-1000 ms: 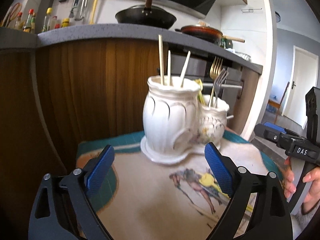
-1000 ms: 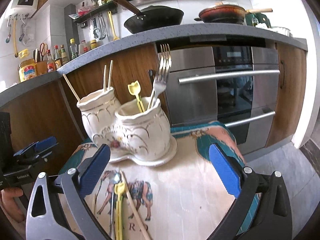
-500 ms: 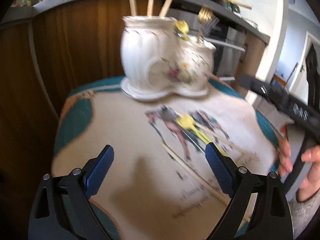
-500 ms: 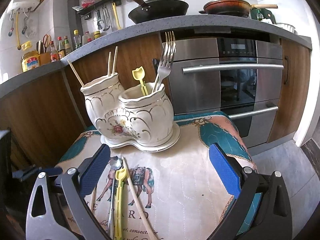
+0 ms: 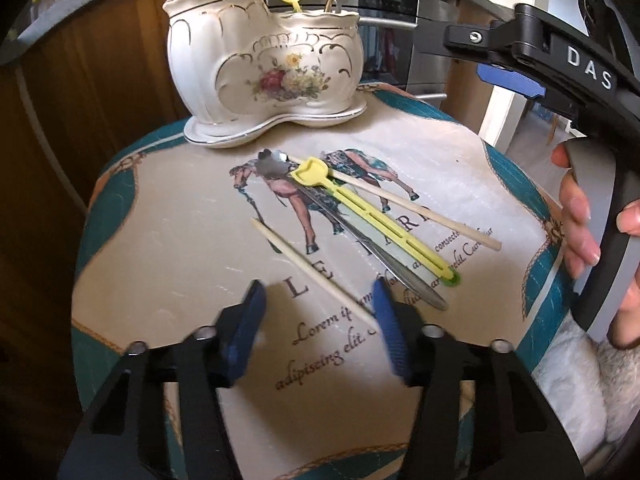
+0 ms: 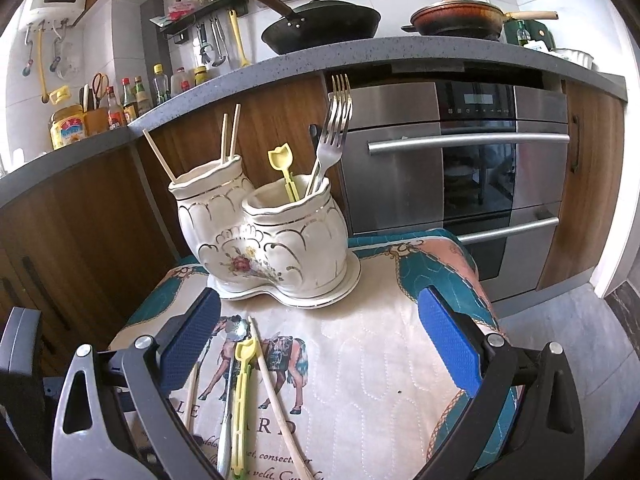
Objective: Organize utensils
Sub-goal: 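Grasp a wooden chopstick with the left tool while the right tool grasps the yellow tulip spoon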
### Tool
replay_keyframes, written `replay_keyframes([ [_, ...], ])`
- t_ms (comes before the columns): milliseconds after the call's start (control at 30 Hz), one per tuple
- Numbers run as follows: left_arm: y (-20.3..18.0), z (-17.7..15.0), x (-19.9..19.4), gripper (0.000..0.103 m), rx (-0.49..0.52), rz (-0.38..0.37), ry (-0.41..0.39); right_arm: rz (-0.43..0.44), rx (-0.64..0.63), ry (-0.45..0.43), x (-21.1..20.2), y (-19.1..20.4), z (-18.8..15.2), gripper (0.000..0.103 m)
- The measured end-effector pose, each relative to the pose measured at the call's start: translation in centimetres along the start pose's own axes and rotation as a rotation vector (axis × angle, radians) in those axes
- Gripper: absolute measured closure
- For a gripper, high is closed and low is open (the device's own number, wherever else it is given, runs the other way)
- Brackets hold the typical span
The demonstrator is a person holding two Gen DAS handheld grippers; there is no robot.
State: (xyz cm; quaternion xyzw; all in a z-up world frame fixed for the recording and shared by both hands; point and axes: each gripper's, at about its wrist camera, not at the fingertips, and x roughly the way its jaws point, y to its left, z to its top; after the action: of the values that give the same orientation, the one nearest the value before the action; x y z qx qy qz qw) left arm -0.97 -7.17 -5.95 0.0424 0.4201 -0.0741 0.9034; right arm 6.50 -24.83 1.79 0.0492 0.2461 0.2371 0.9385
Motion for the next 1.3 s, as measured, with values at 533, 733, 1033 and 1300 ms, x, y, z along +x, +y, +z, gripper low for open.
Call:
replay_keyframes([
  [533, 5.1, 2.2, 1.4, 0.095, -0.028, 0.021, -0.003, 0.197, -0.140, 0.336, 2.9, 4.2, -2.3, 0.054],
  [733, 6.7, 2.3, 1.4, 0.096, -0.051, 0.012, 0.012, 0.208, -0.205, 0.435, 4.3, 5.7, -4.0, 0.079],
  [1033, 5.8, 0.4, -0.4, 0.085, -0.020, -0.031, 0.051, 0.140, -0.264, 0.482, 5.9, 6.3, -5.2, 0.084],
  [1300, 5.6, 0.4, 0.3, 0.096, 0.008, -0.002, 0.024, 0.136, -0.267, 0.466, 6.0, 6.3, -5.3, 0.093],
])
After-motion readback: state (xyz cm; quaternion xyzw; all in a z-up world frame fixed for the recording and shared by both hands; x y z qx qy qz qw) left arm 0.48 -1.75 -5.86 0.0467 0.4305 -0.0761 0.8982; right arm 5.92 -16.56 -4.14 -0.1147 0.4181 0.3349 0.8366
